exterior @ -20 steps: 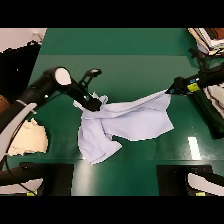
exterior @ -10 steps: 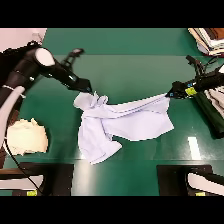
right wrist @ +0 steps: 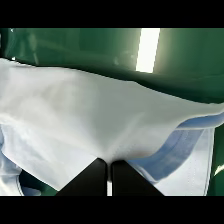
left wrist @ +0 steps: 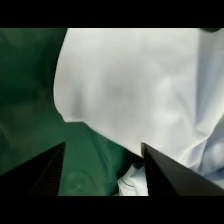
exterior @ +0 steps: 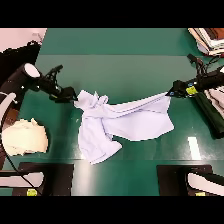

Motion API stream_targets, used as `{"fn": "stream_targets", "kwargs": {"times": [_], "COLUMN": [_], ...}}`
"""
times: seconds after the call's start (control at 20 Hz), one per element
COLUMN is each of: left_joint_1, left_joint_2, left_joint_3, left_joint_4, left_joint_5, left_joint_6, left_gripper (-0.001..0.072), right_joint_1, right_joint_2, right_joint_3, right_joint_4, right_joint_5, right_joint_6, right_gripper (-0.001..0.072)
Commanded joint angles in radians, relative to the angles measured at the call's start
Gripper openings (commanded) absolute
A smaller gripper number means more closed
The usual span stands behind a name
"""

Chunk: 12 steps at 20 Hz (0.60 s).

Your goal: Fold the shirts.

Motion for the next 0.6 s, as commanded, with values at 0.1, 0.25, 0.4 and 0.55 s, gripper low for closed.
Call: {"fn": "stream_targets", "kwargs": {"times": [0.1, 0.25, 0.4, 0.55], "left_joint_1": [0.007, -0.042, -0.072, -0.039], "left_joint_2": [-0.012, -0.039, -0.044, -0.02], "left_joint_3": [-0.118, -0.118, -0.107, -0.035], "left_joint_4": [-0.193, -0.207, -0.216, -0.214], "left_joint_5": [0.128, 0.161, 0.204, 0.176], "left_joint_6": [0.019, 0.018, 0.018, 0.016], "left_gripper": [0.0564, 0.0563, 0.0151, 0.0025], "right_joint_1": [0.001, 0.003, 0.003, 0.002], "right_joint_2": [0.001, 0.001, 0.001, 0.004], "right_joint_3": [0.0, 0.0, 0.0, 0.011], "right_joint_4": [0.001, 0.004, 0.007, 0.006], "right_joint_5": [-0.005, -0.004, -0.003, -0.002], "right_joint_6": [0.0, 0.0, 0.0, -0.006], "right_gripper": [0.0016, 0.0016, 0.0016, 0.0016]}}
